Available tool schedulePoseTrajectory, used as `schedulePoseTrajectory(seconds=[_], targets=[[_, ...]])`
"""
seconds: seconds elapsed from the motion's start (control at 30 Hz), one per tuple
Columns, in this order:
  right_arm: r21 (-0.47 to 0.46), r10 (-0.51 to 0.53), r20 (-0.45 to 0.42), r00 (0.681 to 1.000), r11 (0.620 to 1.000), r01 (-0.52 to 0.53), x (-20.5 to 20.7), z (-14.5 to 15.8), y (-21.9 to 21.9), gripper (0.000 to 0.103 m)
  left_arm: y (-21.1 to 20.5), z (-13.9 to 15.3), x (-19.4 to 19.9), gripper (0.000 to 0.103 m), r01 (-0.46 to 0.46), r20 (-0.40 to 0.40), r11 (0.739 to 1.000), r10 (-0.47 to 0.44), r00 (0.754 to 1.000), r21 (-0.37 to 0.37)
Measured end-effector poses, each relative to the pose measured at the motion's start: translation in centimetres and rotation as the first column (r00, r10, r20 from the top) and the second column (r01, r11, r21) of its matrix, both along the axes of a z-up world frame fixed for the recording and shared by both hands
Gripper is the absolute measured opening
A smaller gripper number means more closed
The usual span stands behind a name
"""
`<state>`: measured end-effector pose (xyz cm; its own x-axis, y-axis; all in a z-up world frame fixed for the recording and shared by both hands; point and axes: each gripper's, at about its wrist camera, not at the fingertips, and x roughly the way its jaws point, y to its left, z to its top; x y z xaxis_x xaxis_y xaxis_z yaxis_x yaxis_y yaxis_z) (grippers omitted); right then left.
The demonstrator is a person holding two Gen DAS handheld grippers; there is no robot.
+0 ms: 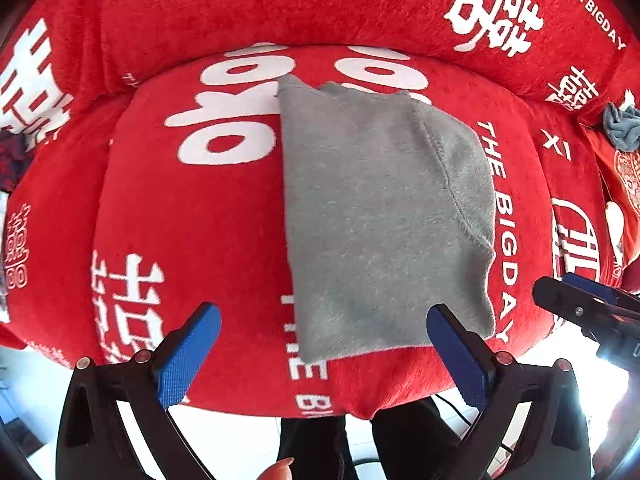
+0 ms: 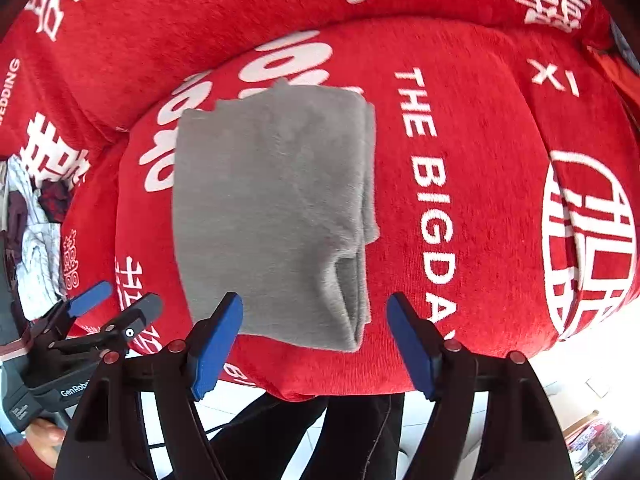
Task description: Fold small clothes
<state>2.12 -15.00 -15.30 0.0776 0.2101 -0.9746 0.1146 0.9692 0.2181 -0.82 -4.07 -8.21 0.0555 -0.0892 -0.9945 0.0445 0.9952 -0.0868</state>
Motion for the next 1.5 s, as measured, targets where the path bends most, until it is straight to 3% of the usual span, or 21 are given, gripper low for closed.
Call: schedulePoseTrajectory(seconds=[0.17,0.3,0.87,1.03,1.5], targets=[[-0.1,0.022,0.036,0.999,0.995,-0.019,-0.3,1.7,1.1,0.097,0.7,1.5,-0.3,0.103,-0.014,0.003,1.0,0.014,1.0,0.015],[-0.097,-0.005,0.016,1.0,0.995,0.006,-0.5,2.5,1.0,0.097,0.7,3.0,-0.7,0.103,-0.01,0.037,0.999,0.009,0.999,0.049],[-0.184,0.002,0.014,1.0,0.983,0.0,-1.2,5.2,1.8,0.097,1.2,6.9,-0.9,0.103,-0.011,0.049,0.998,0.008,0.999,0.056],[-0.185,0.003,0.014,1.0,0.983,0.0,-1.3,5.5,1.9,0.097,0.8,7.3,-0.9,0.103,0.007,0.067,0.995,-0.014,0.998,0.097],[-0.194,0.006,0.031,1.0,0.981,0.0,-1.4,5.9,1.9,0.097,0.7,7.4,-1.3,0.103,0.002,0.045,0.996,-0.006,0.999,0.092]])
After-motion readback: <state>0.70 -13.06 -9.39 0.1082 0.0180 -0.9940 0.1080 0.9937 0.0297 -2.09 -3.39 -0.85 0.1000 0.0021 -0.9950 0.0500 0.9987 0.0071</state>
